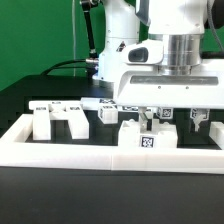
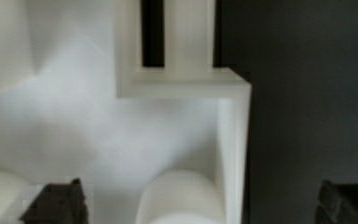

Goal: Assemble chair

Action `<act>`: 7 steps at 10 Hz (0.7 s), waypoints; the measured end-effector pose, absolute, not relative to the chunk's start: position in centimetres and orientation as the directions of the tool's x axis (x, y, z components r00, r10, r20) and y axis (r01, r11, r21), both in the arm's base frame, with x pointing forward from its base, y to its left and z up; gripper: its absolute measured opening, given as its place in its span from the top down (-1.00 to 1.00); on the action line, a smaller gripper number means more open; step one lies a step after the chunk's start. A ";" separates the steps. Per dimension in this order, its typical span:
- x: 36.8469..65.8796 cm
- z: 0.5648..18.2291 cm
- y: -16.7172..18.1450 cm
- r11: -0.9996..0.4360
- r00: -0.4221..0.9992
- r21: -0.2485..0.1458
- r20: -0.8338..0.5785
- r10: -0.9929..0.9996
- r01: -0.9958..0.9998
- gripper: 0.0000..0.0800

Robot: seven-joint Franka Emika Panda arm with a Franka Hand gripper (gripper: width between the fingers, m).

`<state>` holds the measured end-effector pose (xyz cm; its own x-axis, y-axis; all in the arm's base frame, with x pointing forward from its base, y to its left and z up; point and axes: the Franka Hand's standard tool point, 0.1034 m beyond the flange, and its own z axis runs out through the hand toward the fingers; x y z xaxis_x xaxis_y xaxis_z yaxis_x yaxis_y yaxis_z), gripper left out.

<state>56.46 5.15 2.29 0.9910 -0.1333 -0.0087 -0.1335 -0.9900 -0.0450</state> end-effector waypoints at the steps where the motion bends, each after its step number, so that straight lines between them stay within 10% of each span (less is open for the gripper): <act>1: 56.5 2.3 5.2 -0.990 0.991 -0.045 -0.008 -0.133 -0.133 -0.51; 2: 56.5 2.3 5.2 -0.990 0.991 -0.045 -0.008 -0.133 -0.133 -0.06; 3: 56.5 2.3 5.2 -0.990 0.991 -0.045 -0.009 -0.133 -0.133 -0.06; 5: 56.5 2.3 5.2 -0.990 0.991 -0.045 -0.009 -0.132 -0.132 0.81; 7: 56.5 2.3 5.2 -0.990 0.991 -0.045 -0.009 -0.131 -0.132 0.92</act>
Offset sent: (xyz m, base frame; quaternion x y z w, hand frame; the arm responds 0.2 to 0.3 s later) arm 0.0000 0.0000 0.0000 0.0000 0.0000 0.0000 1.0000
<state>56.47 5.19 2.28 0.9913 -0.1313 -0.0088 -0.1315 -0.9903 -0.0454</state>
